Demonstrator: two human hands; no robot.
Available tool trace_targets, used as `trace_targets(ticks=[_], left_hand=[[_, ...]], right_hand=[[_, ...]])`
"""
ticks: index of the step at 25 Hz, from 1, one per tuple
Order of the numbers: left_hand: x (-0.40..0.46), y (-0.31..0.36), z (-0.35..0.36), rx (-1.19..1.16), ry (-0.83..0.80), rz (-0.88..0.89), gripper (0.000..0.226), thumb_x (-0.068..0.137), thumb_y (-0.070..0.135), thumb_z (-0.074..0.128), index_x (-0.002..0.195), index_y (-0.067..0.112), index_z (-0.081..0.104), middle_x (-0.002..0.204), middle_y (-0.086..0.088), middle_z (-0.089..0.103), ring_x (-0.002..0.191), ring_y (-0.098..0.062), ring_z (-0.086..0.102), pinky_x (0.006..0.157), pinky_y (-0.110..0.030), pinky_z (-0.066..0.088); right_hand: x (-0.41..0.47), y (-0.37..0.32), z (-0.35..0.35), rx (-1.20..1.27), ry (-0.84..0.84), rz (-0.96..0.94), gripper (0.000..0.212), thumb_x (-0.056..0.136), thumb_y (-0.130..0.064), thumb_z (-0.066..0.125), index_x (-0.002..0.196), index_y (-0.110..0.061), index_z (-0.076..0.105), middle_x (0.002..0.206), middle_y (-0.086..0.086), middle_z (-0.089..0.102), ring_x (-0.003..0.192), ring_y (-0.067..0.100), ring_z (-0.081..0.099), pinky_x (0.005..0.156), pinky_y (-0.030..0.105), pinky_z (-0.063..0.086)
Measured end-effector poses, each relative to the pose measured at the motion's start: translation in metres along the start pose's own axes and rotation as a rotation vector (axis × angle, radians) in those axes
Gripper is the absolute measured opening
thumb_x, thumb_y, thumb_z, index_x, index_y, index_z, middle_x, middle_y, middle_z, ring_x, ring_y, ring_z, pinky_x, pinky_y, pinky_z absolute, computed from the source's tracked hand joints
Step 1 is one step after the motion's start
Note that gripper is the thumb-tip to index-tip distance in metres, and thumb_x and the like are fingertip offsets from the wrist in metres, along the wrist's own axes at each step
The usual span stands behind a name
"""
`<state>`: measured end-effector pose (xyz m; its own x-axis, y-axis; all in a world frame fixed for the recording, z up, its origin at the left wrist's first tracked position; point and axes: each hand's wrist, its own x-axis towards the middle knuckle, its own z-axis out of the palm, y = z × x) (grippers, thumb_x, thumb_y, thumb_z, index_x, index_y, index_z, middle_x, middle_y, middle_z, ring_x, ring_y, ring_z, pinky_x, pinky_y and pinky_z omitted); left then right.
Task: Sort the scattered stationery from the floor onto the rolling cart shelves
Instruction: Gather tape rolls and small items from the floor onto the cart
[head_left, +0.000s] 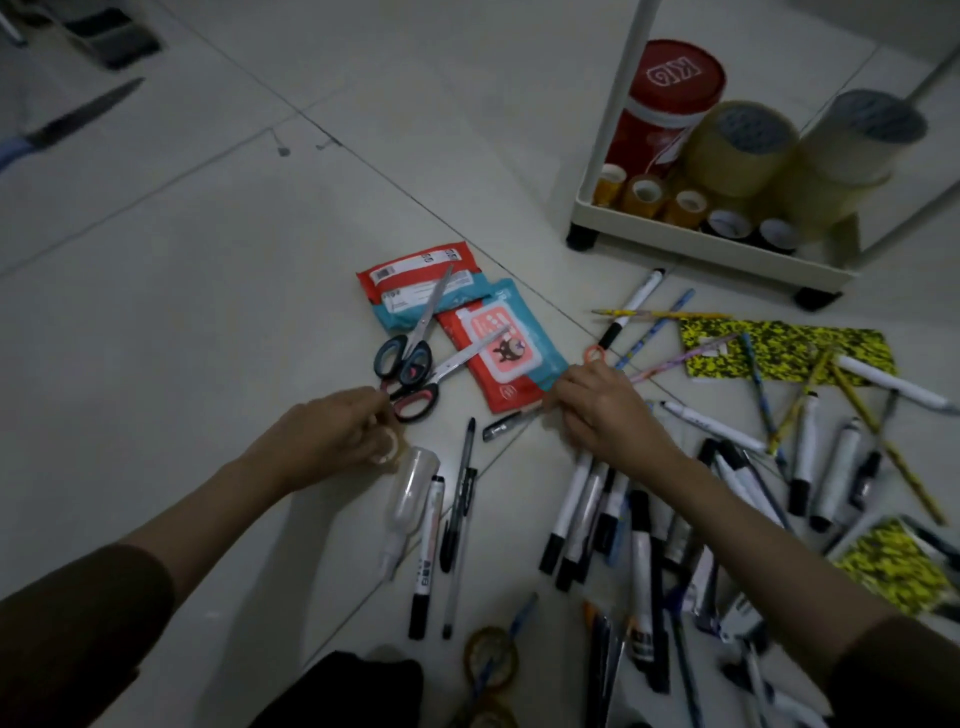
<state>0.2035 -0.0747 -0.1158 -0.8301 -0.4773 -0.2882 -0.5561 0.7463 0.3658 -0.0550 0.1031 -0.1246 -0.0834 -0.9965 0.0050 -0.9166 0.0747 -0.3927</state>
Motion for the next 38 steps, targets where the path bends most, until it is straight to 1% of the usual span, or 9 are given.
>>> trace_targets(ticks=[4, 8, 15, 21, 26, 29, 33, 36, 38], left_hand=[[0.019, 0.022, -0.013, -0.154, 0.202, 0.104, 0.011, 0.085, 0.023, 0.063, 0.093, 0.018, 0.057, 0.085, 0.006, 0.060, 0.073, -0.017, 0.058, 0.066, -0.034, 0.049], [0.047, 0.060, -0.011, -0.200, 0.224, 0.280, 0.017, 0.082, 0.021, 0.067, 0.090, 0.023, 0.052, 0.084, 0.009, 0.056, 0.070, -0.002, 0.053, 0.066, -0.023, 0.045], [0.073, 0.123, 0.003, -0.273, 0.207, 0.504, 0.016, 0.084, 0.026, 0.066, 0.093, 0.025, 0.054, 0.081, 0.019, 0.050, 0.074, -0.003, 0.052, 0.060, -0.019, 0.044], [0.093, 0.143, 0.009, -0.282, 0.226, 0.466, 0.014, 0.084, 0.029, 0.064, 0.093, 0.028, 0.053, 0.089, 0.012, 0.056, 0.080, -0.010, 0.055, 0.065, -0.027, 0.046], [0.101, 0.146, 0.013, -0.370, 0.206, 0.415, 0.015, 0.082, 0.035, 0.064, 0.089, 0.034, 0.051, 0.087, 0.014, 0.058, 0.080, -0.010, 0.057, 0.065, -0.027, 0.047], [0.111, 0.152, 0.009, -0.432, 0.219, 0.380, 0.014, 0.082, 0.029, 0.066, 0.088, 0.030, 0.053, 0.084, 0.012, 0.057, 0.076, -0.010, 0.057, 0.062, -0.023, 0.046], [0.148, 0.183, -0.009, -0.623, 0.304, 0.285, 0.015, 0.080, 0.018, 0.071, 0.087, 0.019, 0.057, 0.080, 0.013, 0.057, 0.069, -0.002, 0.055, 0.059, -0.006, 0.043], [0.181, 0.212, -0.022, -0.729, 0.352, 0.233, 0.017, 0.081, 0.022, 0.071, 0.088, 0.016, 0.057, 0.082, 0.008, 0.059, 0.072, -0.005, 0.058, 0.062, -0.016, 0.049], [0.200, 0.223, -0.027, -0.823, 0.345, 0.203, 0.020, 0.081, 0.024, 0.071, 0.089, 0.014, 0.057, 0.086, 0.002, 0.061, 0.080, -0.011, 0.060, 0.064, -0.023, 0.052]], right_hand=[[-0.032, 0.008, -0.011, 0.000, -0.051, 0.071, 0.013, 0.082, -0.005, 0.058, 0.090, -0.012, 0.067, 0.096, 0.009, 0.063, 0.093, 0.032, 0.055, 0.080, 0.045, 0.042], [-0.071, 0.015, -0.025, -0.031, -0.090, 0.145, 0.017, 0.088, -0.005, 0.053, 0.097, -0.012, 0.066, 0.101, 0.010, 0.062, 0.098, 0.032, 0.053, 0.082, 0.044, 0.041], [-0.127, 0.028, -0.034, -0.061, -0.003, 0.391, 0.020, 0.089, -0.005, 0.049, 0.102, -0.011, 0.063, 0.105, 0.010, 0.061, 0.098, 0.033, 0.052, 0.078, 0.043, 0.044], [-0.143, 0.047, -0.036, 0.077, 0.262, 0.669, 0.015, 0.089, -0.002, 0.051, 0.101, -0.005, 0.061, 0.101, 0.014, 0.061, 0.092, 0.031, 0.056, 0.073, 0.036, 0.046], [-0.120, 0.059, -0.034, 0.173, 0.253, 0.708, 0.022, 0.087, 0.000, 0.053, 0.108, -0.003, 0.057, 0.107, 0.018, 0.056, 0.092, 0.031, 0.055, 0.075, 0.040, 0.048], [-0.107, 0.072, -0.040, 0.242, 0.279, 0.768, 0.023, 0.086, 0.001, 0.052, 0.108, -0.002, 0.057, 0.108, 0.017, 0.056, 0.089, 0.027, 0.054, 0.072, 0.029, 0.041], [-0.059, 0.080, -0.064, 0.461, 0.420, 0.612, 0.020, 0.088, -0.001, 0.056, 0.108, -0.002, 0.058, 0.105, 0.016, 0.062, 0.086, 0.025, 0.058, 0.070, 0.021, 0.043], [-0.017, 0.080, -0.084, 0.743, 0.548, 0.519, 0.026, 0.091, -0.013, 0.057, 0.117, -0.010, 0.054, 0.104, 0.005, 0.060, 0.086, 0.019, 0.062, 0.073, 0.029, 0.053], [0.002, 0.084, -0.094, 0.807, 0.616, 0.494, 0.026, 0.091, -0.015, 0.058, 0.116, -0.011, 0.052, 0.103, 0.002, 0.057, 0.088, 0.009, 0.060, 0.066, 0.024, 0.054]])
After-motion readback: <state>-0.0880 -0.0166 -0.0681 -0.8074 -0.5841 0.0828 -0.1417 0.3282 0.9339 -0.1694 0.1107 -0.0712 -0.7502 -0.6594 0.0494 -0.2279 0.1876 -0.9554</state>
